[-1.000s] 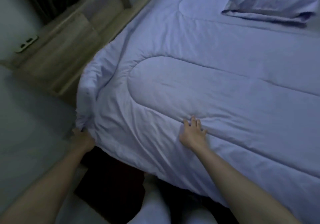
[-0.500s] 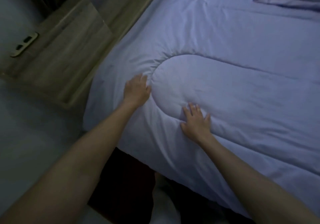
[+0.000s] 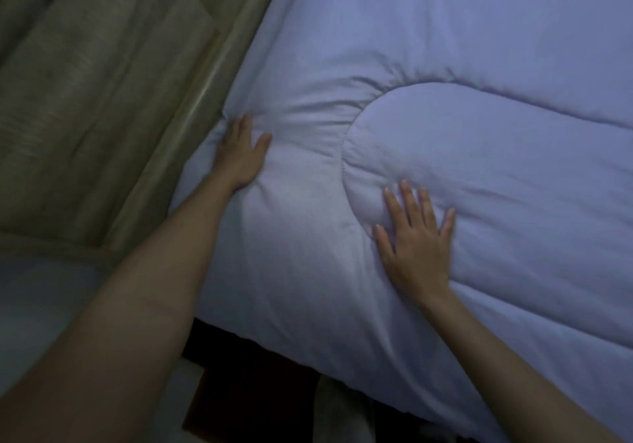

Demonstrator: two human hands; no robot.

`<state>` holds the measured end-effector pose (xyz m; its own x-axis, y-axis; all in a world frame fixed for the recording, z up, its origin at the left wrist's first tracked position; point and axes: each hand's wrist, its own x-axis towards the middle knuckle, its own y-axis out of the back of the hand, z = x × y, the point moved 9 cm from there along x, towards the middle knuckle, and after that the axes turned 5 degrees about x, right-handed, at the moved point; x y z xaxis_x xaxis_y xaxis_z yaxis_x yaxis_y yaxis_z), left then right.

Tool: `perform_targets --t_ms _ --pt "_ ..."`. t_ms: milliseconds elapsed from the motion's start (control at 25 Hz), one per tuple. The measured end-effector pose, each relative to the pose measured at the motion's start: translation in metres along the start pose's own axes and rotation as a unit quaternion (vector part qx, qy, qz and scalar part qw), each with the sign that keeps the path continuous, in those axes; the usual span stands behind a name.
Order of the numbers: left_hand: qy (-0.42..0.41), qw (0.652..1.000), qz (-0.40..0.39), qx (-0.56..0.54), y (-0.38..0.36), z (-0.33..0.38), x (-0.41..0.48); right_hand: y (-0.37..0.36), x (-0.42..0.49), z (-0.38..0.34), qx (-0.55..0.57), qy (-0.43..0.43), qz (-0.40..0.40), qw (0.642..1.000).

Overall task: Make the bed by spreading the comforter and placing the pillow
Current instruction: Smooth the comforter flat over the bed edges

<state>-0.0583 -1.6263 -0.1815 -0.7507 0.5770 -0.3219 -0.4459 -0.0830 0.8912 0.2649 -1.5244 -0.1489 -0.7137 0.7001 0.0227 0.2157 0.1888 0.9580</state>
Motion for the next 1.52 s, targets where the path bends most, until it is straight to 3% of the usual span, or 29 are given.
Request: perform_targets --t_ms 80,160,240,320,400,480,680,760,840,920,1040,1080,1200,1240,1280,1320,1400,1440,1520 --pt "0.101 0.983 -0.05 -0.147 -0.019 -0.035 -0.01 0.006 0.003 0.001 0.019 0.012 0.004 1.0" --pt "0.148 0.958 -0.105 -0.223 -0.033 -0.057 -0.024 0.021 0.021 0.013 0.054 0.0 0.024 0.998" --pt "0.171 0.959 -0.106 -0.198 -0.032 -0.072 -0.037 0.036 0.057 0.032 0.089 -0.071 0.055 0.992" --pt "0.187 0.98 0.004 -0.068 -0.006 -0.075 -0.053 0.036 0.099 0.032 0.113 -0.116 0.044 0.986" --pt "0.114 0.981 0.158 0.003 0.028 -0.036 -0.068 0.016 0.123 0.007 0.09 -0.076 -0.021 0.993" --pt "-0.008 0.974 0.226 0.0 0.03 0.031 -0.077 0.002 0.118 0.01 0.057 -0.067 -0.048 0.995" --pt "-0.238 0.951 0.196 -0.013 -0.047 0.23 -0.132 0.039 0.023 0.168 0.01 -0.233 0.04 0.972" --pt "-0.346 0.921 0.177 0.004 -0.091 0.309 -0.182 0.065 -0.044 0.245 -0.001 -0.307 0.091 0.947" --pt "-0.459 0.88 0.108 0.056 -0.144 0.368 -0.24 0.084 -0.122 0.31 -0.02 -0.388 0.119 0.914" --pt "-0.514 0.849 0.061 0.107 -0.18 0.379 -0.271 0.096 -0.189 0.352 -0.038 -0.437 0.119 0.891" --pt "-0.453 0.876 0.074 0.15 -0.179 0.337 -0.24 0.111 -0.256 0.395 -0.04 -0.516 0.126 0.846" --pt "-0.398 0.898 0.084 0.166 -0.168 0.31 -0.22 0.116 -0.268 0.411 -0.024 -0.562 0.128 0.817" --pt "-0.203 0.954 0.122 0.184 -0.119 0.199 -0.169 0.128 -0.272 0.42 0.108 -0.698 0.195 0.681" --pt "-0.136 0.966 0.131 0.175 -0.103 0.158 -0.163 0.12 -0.254 0.4 0.148 -0.693 0.196 0.678" --pt "-0.067 0.975 0.136 0.16 -0.089 0.12 -0.161 0.106 -0.222 0.365 0.197 -0.64 0.185 0.719" --pt "0.005 0.98 0.139 0.143 -0.077 0.086 -0.163 0.092 -0.184 0.317 0.242 -0.548 0.165 0.784" --pt "0.16 0.971 0.142 0.103 -0.06 0.034 -0.177 0.066 -0.121 0.196 0.243 -0.281 0.099 0.923" --pt "0.236 0.958 0.142 0.076 -0.054 0.022 -0.188 0.054 -0.107 0.136 0.175 -0.14 0.05 0.973" --pt "0.31 0.939 0.142 0.034 -0.05 0.035 -0.203 0.029 -0.105 0.073 0.062 0.058 -0.016 0.996"
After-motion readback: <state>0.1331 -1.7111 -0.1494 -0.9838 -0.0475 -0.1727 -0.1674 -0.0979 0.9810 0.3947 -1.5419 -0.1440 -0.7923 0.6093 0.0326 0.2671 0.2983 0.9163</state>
